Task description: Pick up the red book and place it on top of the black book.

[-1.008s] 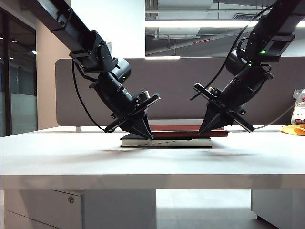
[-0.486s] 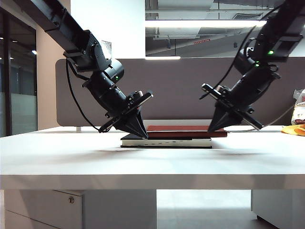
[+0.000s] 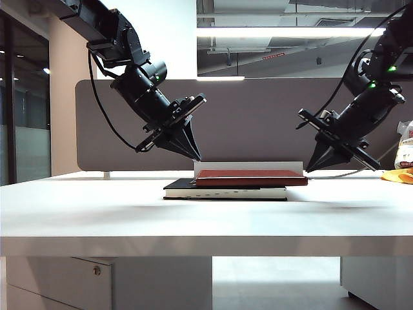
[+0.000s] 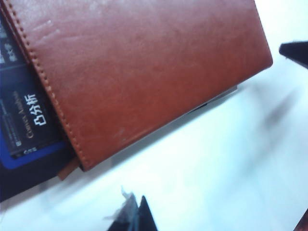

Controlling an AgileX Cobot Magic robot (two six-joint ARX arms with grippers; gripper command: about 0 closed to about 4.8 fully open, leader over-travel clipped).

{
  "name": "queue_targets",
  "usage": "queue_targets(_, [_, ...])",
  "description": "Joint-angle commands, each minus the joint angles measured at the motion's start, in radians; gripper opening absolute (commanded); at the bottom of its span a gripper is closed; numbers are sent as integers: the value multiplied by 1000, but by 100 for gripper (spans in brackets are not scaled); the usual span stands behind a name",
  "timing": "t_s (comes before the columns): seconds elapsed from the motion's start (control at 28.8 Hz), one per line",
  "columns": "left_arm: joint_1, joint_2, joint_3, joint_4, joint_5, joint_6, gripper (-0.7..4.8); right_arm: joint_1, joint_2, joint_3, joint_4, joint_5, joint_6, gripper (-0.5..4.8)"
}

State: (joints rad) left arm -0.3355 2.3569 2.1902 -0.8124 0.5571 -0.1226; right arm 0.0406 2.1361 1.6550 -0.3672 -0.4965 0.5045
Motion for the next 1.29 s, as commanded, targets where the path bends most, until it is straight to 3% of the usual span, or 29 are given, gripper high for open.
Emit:
queue_targets(0.03, [0, -8, 0, -21, 4, 19, -6, 3, -4, 6, 37, 13, 11, -2])
queue_targets(0.42, [0, -8, 1, -37, 5, 45, -6, 3, 0, 6, 40, 79, 23, -2])
queue_targets(1.29, [6, -26, 5, -36, 8, 48, -6, 59, 30, 6, 82, 51, 27, -2])
